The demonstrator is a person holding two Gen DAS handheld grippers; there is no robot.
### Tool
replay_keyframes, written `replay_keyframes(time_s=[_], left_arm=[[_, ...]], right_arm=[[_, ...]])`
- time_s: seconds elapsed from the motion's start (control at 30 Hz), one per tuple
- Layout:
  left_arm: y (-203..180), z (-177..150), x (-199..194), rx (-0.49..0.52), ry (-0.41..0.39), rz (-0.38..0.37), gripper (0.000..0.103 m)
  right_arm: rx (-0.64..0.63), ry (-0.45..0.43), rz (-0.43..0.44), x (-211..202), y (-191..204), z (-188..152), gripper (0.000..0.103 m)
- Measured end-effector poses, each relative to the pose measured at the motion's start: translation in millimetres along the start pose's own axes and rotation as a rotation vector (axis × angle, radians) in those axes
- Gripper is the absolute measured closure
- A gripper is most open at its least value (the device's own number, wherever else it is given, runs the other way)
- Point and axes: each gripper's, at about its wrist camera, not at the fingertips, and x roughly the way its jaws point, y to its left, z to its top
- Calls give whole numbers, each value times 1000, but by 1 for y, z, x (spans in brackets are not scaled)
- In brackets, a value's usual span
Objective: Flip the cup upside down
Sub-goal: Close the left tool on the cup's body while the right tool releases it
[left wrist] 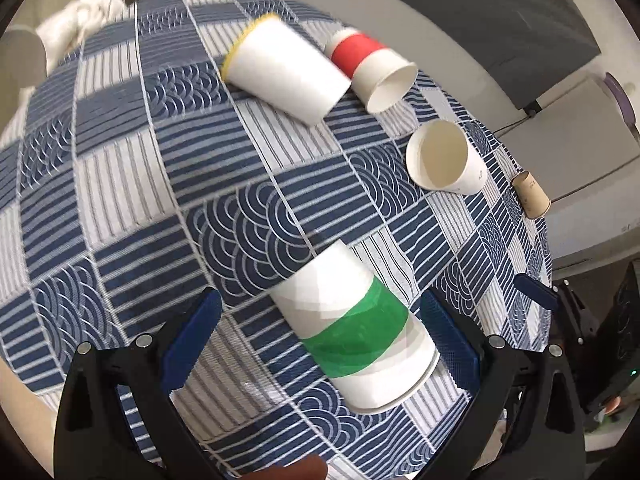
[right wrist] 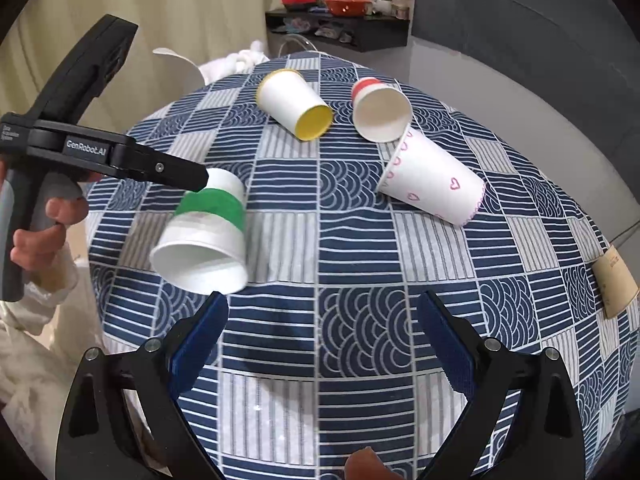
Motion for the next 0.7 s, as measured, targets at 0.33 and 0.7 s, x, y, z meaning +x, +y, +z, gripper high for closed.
replay_keyframes(time_s=[0.33, 0.7], left_arm=[[-1, 12, 21, -49, 65, 15, 43], [-3, 15, 7, -52, 43, 26, 15]], right_arm=[[-31, 35, 37, 27, -11, 0, 12], [-47, 32, 23, 27, -5, -10, 12]])
